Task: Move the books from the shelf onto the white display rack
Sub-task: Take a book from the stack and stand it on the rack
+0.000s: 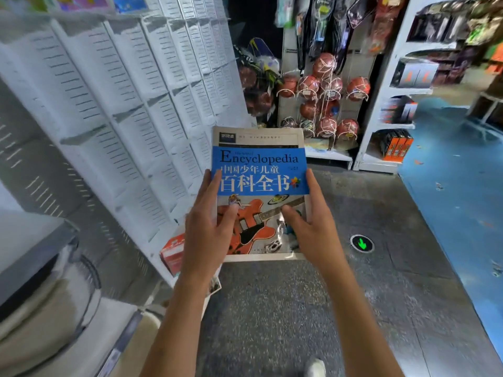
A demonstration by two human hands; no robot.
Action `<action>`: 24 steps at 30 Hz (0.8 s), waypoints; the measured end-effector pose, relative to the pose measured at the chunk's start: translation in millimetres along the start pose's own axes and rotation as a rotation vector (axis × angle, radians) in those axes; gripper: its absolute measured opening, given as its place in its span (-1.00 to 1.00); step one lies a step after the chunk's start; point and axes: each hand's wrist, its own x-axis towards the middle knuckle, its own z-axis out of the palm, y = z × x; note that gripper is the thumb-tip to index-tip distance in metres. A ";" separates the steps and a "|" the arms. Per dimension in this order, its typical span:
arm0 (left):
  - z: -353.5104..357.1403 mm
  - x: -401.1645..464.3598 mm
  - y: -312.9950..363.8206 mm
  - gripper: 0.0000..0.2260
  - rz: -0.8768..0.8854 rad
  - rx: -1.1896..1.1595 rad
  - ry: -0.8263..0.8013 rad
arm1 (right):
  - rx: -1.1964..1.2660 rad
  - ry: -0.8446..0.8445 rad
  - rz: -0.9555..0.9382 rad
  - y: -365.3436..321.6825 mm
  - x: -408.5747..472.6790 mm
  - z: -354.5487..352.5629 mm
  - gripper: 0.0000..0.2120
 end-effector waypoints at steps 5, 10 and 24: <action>61.6 85.8 -15.3 -0.46 -0.002 0.024 0.064 | 0.050 -0.064 -0.096 47.2 113.0 -11.2 -0.24; 107.3 184.3 -22.0 -0.46 -0.019 0.070 0.186 | 0.081 -0.188 -0.187 65.2 239.8 -23.2 -0.26; 137.6 387.9 -87.8 -0.46 -0.070 0.165 0.506 | 0.138 -0.405 -0.357 110.9 496.7 58.7 -0.25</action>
